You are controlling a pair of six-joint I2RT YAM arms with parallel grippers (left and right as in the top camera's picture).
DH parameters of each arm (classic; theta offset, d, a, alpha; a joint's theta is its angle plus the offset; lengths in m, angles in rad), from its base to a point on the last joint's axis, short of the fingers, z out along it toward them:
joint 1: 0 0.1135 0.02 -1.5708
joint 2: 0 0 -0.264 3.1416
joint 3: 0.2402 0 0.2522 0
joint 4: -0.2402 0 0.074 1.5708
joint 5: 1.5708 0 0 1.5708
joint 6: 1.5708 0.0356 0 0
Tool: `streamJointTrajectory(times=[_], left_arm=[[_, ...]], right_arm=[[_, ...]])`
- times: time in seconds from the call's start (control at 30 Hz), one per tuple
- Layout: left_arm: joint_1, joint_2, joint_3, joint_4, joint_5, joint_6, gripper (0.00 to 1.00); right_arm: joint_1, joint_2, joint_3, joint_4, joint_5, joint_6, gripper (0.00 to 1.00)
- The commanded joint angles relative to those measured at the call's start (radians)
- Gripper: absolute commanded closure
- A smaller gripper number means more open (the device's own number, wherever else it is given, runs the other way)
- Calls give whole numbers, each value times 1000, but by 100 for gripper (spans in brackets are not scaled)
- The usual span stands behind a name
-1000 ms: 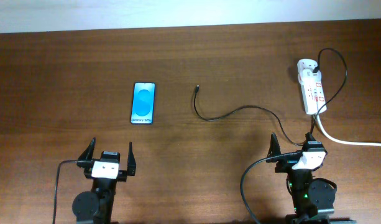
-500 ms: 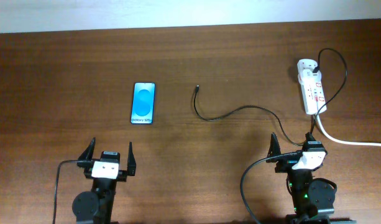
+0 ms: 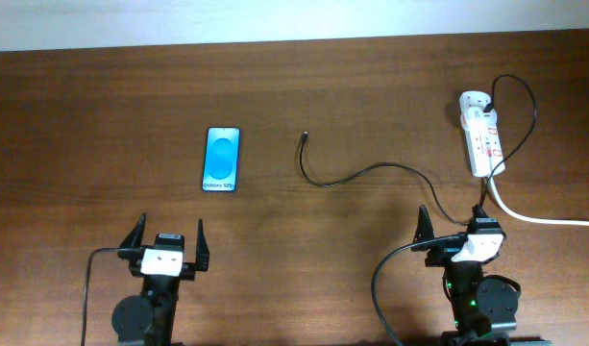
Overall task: Plug charger to phone and switch on socket
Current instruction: 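Move the left gripper toward the blue Galaxy phone, then lower the left gripper and grasp the phone's top edge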
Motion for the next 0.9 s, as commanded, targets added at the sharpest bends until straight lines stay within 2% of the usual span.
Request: streamJointTrajectory(times=[0.0, 0.07, 0.23, 0.3, 0.4, 0.53, 0.7, 0.87], left_arm=[[-4, -8, -2, -10, -22, 16, 1], [-2, 3, -2, 5, -107, 39, 1], [-2, 68, 49, 49, -120, 39, 1], [-2, 129, 92, 62, -126, 38, 1], [-3, 284, 178, 163, -97, 37, 1], [-3, 505, 388, 131, -7, 38, 1], [-3, 819, 698, 29, 198, 30, 1], [-3, 1205, 1137, -244, 293, 30, 1]], right_arm=[[7, -7, -9, -2, -6, 4, 2], [7, -7, -9, -2, -6, 4, 2], [7, -7, -9, -2, -6, 4, 2], [7, -7, -9, -2, -6, 4, 2], [7, -7, -9, -2, -6, 4, 2], [7, -7, -9, -2, -6, 4, 2], [7, -7, -9, -2, -6, 4, 2], [7, -7, -9, -2, -6, 4, 2]])
